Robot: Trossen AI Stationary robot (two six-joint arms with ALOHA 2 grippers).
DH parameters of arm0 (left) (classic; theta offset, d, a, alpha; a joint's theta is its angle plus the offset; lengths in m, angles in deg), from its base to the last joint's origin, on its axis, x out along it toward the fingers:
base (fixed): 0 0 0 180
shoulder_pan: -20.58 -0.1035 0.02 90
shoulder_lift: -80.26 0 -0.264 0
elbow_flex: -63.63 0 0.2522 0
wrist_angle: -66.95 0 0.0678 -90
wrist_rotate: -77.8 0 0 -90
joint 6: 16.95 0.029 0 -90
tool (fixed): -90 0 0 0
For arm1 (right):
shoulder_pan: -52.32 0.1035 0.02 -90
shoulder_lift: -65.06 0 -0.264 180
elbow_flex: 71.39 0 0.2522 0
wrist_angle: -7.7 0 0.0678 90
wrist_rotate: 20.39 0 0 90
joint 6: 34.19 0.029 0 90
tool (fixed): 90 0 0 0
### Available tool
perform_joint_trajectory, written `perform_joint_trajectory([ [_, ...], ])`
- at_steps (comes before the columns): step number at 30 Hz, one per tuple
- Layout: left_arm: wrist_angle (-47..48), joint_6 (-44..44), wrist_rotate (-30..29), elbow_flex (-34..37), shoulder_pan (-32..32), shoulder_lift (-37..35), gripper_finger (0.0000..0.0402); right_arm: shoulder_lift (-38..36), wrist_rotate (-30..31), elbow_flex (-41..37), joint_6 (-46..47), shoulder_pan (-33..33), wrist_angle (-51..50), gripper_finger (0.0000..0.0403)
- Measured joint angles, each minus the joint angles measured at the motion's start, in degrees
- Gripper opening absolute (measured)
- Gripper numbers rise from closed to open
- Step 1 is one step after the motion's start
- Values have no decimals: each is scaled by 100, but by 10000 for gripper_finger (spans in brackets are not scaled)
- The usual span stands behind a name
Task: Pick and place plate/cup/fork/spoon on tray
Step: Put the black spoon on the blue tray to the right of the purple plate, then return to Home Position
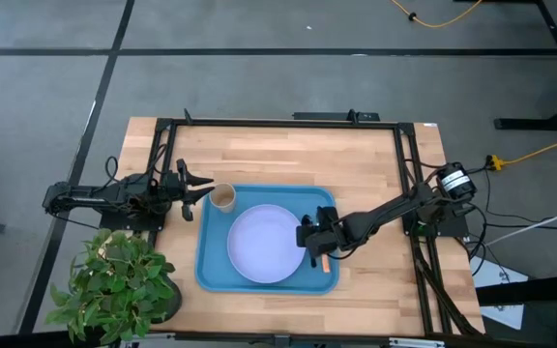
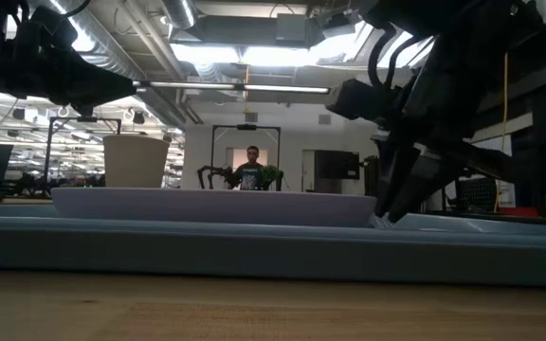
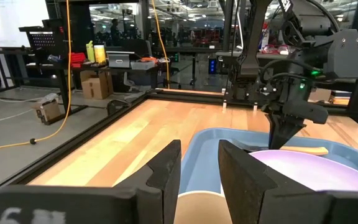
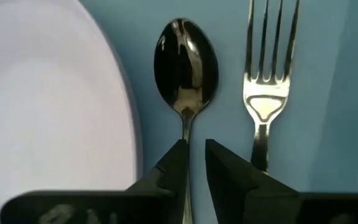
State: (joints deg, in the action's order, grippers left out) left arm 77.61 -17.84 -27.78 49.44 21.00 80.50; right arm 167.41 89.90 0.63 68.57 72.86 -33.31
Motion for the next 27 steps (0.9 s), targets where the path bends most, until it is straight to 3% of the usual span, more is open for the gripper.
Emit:
perform_joint_trajectory([
  [6, 0, 0, 0, -2, -2, 1, 101, -433, 90, 0, -582, 2, -196, 62],
  [17, 0, 0, 1, 0, -2, 0, 101, -2123, -355, 4, -2803, -44, -401, 62],
  [24, 0, 0, 0, -2, -2, 1, 101, -2717, -630, 4, -5474, -42, -543, 62],
  [27, 0, 0, 1, -1, -2, 0, 101, -2725, 214, -29, -6943, -39, -437, 62],
])
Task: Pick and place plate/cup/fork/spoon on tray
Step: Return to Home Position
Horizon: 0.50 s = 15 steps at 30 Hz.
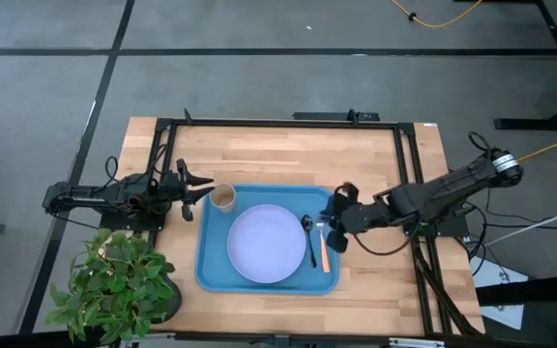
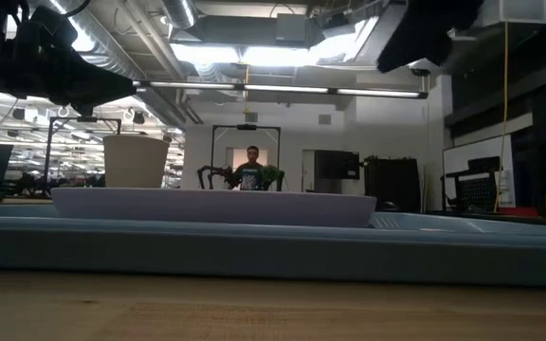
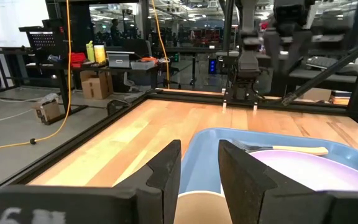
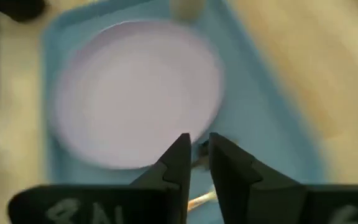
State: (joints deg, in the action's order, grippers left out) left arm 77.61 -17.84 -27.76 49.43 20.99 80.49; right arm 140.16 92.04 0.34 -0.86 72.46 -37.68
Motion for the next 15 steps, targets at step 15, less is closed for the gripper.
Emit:
perform_joint_trajectory([
  [15, 0, 0, 1, -1, 0, 0, 101, -86, -1082, -1265, -3491, -124, 998, 62],
])
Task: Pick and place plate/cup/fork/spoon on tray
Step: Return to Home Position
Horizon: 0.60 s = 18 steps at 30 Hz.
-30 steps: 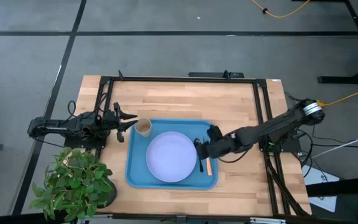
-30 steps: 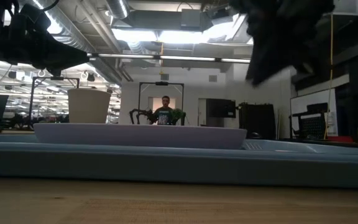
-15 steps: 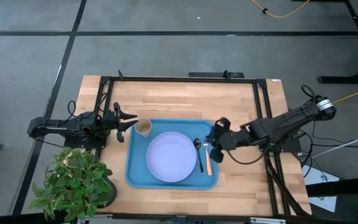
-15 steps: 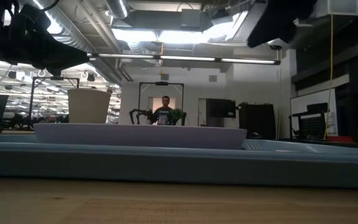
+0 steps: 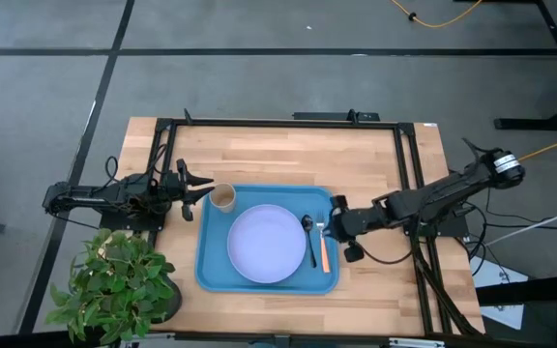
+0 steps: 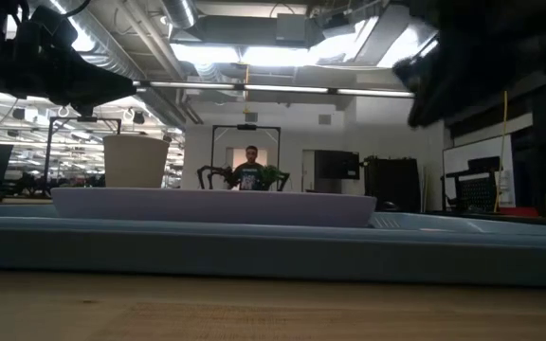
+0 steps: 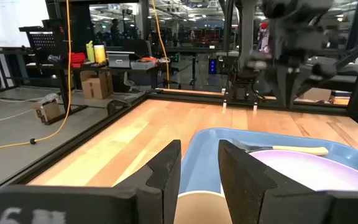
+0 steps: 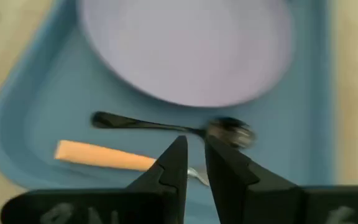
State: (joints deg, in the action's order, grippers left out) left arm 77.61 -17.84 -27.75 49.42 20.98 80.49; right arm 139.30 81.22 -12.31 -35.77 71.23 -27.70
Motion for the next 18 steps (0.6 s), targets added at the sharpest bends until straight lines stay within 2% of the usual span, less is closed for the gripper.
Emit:
perform_joint_trajectory([
  [4, 0, 0, 0, 2, 0, 2, 101, -279, -969, -1064, -610, -291, 1511, 62],
  [7, 0, 0, -1, 1, 1, 2, 101, -920, -1186, -1867, -405, -457, 2433, 62],
  [12, -2, 0, 0, 2, 2, 2, 101, -2506, -1189, -2678, 515, -775, 2621, 62],
  [16, 0, 0, -2, 1, 0, 1, 101, -3773, -1193, -3141, 646, -1105, 2630, 62],
  [18, 0, 0, 0, 1, 0, 2, 101, -4337, -1389, -3378, 766, -1273, 2630, 62],
])
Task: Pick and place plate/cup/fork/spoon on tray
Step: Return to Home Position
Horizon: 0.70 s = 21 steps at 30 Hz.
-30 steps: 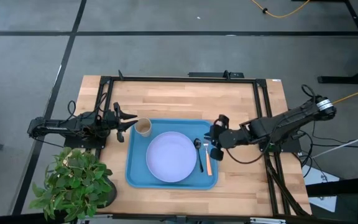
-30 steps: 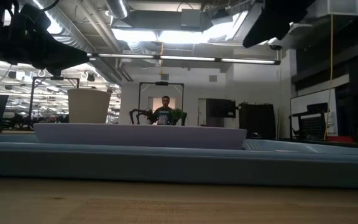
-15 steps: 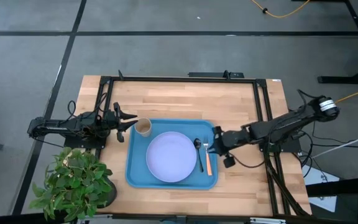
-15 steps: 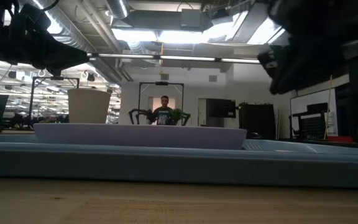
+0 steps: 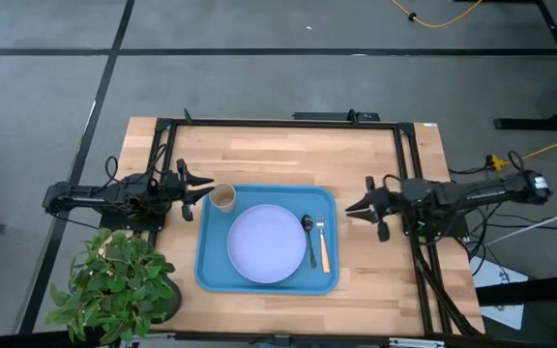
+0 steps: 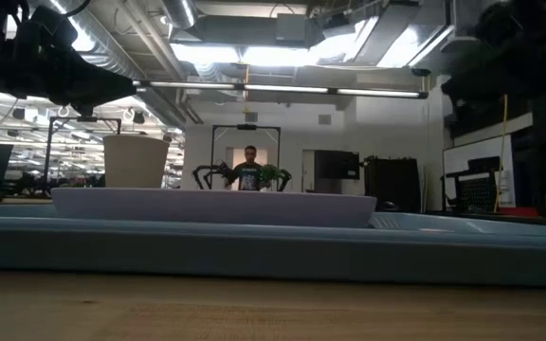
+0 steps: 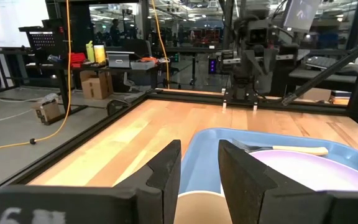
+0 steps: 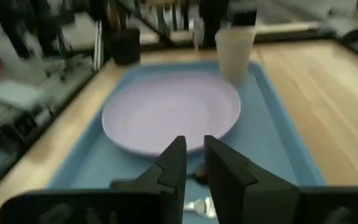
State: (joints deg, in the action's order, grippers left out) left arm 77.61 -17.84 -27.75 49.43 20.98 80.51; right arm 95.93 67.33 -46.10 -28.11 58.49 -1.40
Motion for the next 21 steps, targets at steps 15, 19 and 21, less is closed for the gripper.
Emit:
perform_joint_trajectory([
  [15, 0, 0, 0, -1, 0, 0, 101, -2674, -289, -1113, 102, -456, 497, 62],
  [19, 0, 0, 0, -1, 0, 0, 101, -3088, -291, -1113, -198, -456, 681, 62],
  [21, -2, 0, -1, 0, 0, 0, 101, -3074, -285, -1113, -226, -456, 999, 62],
])
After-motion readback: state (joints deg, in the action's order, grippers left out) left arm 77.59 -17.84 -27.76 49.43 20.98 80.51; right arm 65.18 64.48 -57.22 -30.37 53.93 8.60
